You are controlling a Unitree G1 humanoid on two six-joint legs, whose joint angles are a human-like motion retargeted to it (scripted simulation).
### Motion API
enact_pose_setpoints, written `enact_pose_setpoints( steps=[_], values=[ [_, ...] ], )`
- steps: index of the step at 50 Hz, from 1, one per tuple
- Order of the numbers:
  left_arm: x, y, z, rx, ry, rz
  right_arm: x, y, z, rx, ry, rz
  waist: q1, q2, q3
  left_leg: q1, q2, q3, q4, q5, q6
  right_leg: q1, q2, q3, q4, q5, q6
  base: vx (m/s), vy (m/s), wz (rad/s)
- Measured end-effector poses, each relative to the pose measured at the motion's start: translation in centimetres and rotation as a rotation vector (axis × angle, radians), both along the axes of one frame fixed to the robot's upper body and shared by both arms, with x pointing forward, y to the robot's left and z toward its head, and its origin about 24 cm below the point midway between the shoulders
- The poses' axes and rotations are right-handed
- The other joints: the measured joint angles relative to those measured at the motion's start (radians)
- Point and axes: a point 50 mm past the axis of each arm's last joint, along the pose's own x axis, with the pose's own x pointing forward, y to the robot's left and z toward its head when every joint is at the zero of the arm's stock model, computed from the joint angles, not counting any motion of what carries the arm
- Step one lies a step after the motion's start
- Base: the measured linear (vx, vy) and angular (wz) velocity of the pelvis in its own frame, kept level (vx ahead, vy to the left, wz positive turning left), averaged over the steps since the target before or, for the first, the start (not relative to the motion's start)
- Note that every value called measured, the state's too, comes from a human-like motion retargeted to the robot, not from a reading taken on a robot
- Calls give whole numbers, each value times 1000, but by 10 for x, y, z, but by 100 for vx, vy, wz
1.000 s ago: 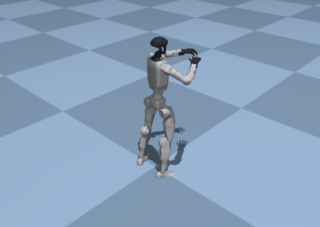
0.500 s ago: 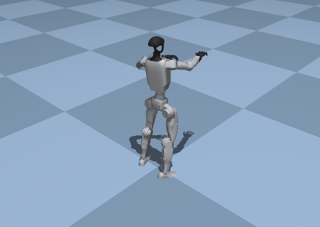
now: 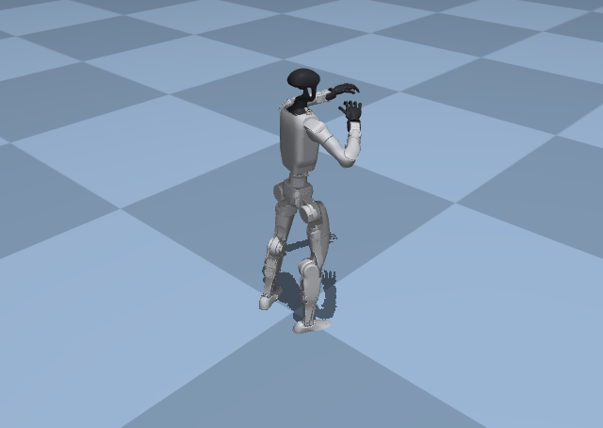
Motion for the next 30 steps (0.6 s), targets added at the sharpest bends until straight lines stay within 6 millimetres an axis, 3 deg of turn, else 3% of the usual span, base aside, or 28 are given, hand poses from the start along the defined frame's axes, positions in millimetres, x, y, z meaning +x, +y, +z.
enact_pose_setpoints(
  steps=[5,7,10,13,19,25,30],
  values=[
    [-8,58,-3,37,75,253,-12,5,-1,-30,14,70,-49,15,1,8,20,57,-4,9,-4,-27,35,49,-5,15,0,-3,-9,-64],
    [-10,67,-4,47,93,292,-10,6,-1,-39,11,69,-54,15,-1,9,27,71,-3,11,-6,-34,46,61,-8,21,0,-2,-7,-41],
    [-9,63,-4,71,90,268,-2,6,-2,-45,-1,35,-45,7,-4,8,35,81,0,12,-9,-39,57,69,-13,28,0,-1,-4,-17],
    [-5,39,-1,101,48,145,13,3,-2,-45,-17,-32,-19,-7,-9,3,38,77,4,10,-11,-38,58,65,-15,31,0,0,0,0],
    [-9,-39,2,104,-45,-214,60,-6,-1,-75,-15,-230,61,-42,-18,-10,27,25,11,-1,-9,-19,32,22,-11,21,0,1,6,47],
    [-36,-113,0,42,-39,-559,124,-25,-4,-191,82,-513,149,-74,-26,-24,-3,-68,13,-11,-1,19,-20,-60,8,-4,0,3,9,87],
    [-61,-155,-5,16,114,-803,172,-62,-21,-329,256,-807,217,-92,-38,-40,-15,-143,15,-10,-3,51,-43,-133,17,-19,-10,3,4,85]
  ],
)
